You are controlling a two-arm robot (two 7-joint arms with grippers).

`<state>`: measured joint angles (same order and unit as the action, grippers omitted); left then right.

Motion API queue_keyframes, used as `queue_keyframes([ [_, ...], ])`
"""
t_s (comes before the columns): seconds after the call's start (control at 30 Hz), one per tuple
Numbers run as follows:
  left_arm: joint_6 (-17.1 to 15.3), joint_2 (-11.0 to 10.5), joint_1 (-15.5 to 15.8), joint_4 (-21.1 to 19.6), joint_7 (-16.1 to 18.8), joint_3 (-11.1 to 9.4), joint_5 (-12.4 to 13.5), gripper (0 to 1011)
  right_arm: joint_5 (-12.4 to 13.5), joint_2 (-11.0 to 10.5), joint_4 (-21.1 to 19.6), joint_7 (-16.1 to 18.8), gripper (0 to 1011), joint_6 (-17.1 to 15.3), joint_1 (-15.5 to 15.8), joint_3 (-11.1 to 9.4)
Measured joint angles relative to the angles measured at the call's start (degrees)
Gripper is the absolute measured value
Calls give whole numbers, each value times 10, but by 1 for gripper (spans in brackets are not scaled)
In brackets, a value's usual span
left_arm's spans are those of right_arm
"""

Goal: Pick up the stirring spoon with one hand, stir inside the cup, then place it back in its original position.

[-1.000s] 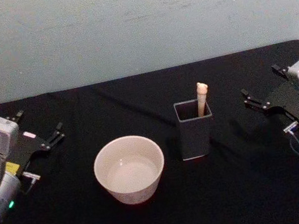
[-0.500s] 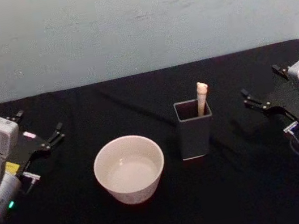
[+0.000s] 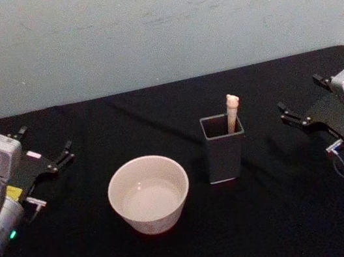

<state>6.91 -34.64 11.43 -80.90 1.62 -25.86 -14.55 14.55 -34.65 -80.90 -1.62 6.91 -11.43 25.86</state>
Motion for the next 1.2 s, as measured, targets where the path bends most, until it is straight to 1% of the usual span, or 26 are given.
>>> queue_keyframes([
  [0.37,0,0,0,0,0,0,0,1001,0,0,0,0,1000,0,0,0],
  [0.57,0,0,0,0,0,0,0,1001,0,4,-1,13,1002,1,3,-11],
  [0.67,0,0,0,0,0,0,0,1001,8,4,-7,25,1000,3,7,-19],
  [0.8,0,0,0,0,0,0,0,1001,26,-1,-20,48,1000,3,15,-31],
  [0.9,0,0,0,0,0,0,0,1001,55,-11,-41,83,1000,-2,28,-43],
  [0.93,0,0,0,0,0,0,0,1001,55,-11,-41,83,1002,-2,28,-43],
  [0.97,0,0,0,0,0,0,0,1001,68,-16,-50,98,1000,-5,33,-49],
  [1.0,0,0,0,0,0,0,0,1001,74,-18,-55,106,1000,-7,36,-51],
  [1.03,0,0,0,0,0,0,0,1001,87,-23,-64,122,1000,-10,42,-56],
  [1.1,0,0,0,0,0,0,0,1001,104,-30,-77,146,1002,-14,50,-62],
  [1.2,0,0,0,0,0,0,0,1001,117,-35,-89,165,1000,-18,57,-66],
])
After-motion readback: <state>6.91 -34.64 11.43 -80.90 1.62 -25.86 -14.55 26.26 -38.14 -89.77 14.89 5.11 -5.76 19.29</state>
